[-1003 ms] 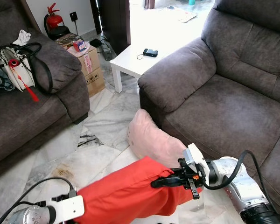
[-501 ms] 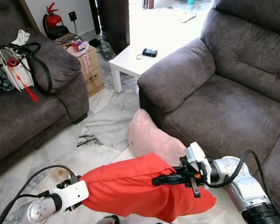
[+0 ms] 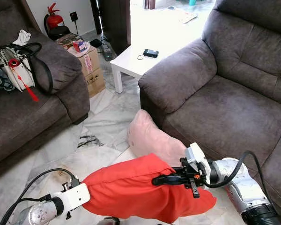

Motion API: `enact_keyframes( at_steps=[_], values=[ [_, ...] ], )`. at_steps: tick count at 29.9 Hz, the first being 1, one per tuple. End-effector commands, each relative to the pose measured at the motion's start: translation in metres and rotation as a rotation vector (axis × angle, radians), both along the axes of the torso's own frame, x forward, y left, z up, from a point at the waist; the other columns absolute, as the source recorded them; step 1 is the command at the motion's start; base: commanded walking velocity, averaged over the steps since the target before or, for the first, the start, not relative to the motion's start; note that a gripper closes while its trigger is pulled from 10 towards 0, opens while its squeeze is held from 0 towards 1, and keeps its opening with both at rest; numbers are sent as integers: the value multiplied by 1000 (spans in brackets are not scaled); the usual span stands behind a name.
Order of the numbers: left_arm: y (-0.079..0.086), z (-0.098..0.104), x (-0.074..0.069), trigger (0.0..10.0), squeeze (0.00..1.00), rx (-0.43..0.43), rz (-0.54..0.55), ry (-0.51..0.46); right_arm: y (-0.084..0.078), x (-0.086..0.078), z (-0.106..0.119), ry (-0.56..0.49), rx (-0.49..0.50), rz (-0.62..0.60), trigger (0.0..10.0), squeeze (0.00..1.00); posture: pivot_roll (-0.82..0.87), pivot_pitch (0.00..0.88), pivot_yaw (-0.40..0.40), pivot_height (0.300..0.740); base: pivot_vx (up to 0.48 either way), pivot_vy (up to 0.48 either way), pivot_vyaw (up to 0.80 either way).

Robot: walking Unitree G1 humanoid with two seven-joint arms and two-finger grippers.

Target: Move the pillow to the sofa from floor

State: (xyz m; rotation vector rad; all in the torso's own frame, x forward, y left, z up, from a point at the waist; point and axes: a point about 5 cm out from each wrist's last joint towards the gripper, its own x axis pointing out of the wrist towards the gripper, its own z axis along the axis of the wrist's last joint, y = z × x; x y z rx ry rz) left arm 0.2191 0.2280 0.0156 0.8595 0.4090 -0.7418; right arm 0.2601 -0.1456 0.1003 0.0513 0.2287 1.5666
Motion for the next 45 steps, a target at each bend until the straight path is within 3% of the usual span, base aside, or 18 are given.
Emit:
enact_keyframes(
  at_steps=[1, 23, 27, 28, 30, 31, 35, 39, 41, 45],
  values=[
    [-2, 1, 1, 0, 0, -24, 7, -11, 8, 4, 13, -61, 64, 22, 10000, 0, 180, 166, -9, 740, 0, 0, 0],
    [-5, 4, 7, 0, 0, -75, 44, -40, 4, 6, 0, -36, 80, -98, 10000, 0, 176, 165, -5, 740, 0, 0, 0],
    [-8, 11, 15, 0, 0, -100, 99, -109, 2, 29, -3, -90, 95, -358, 10000, 0, 173, 164, -8, 740, 0, 0, 0],
    [-8, 14, 18, 1961, 0, -117, 126, -137, 1, 32, -4, -101, 92, -412, 10000, 0, 173, 162, -11, 740, 0, 0, 0],
    [-8, 15, 20, 1961, 0, -129, 144, -156, 1, 34, -4, -109, 89, -446, 10000, 0, 173, 162, -11, 740, 0, 0, 0],
    [-11, 20, 24, 10000, 0, -169, 176, -199, -2, 40, -9, -108, 77, -545, 10000, 0, 173, 163, -12, 740, 0, 0, 0],
    [-20, 35, 31, 10000, 0, -306, 239, -267, -4, 42, -25, -101, 35, -699, 10000, 0, 170, 165, -14, 740, 0, 0, 0],
    [-22, 36, 32, 10000, 0, -329, 232, -251, -9, 47, -33, -108, -1, -825, 10000, 0, 172, 163, -16, 740, 0, 0, 0],
    [-24, 38, 32, 10000, 0, -333, 226, -253, -17, 52, -40, -114, -46, -964, 10000, 0, 169, 162, -15, 740, 0, 0, 0],
    [-24, 42, 35, 10000, 0, -352, 234, -266, -20, 50, -49, -108, -96, -1010, 10000, 0, 169, 153, -18, 740, 0, 0, 0]
  ],
)
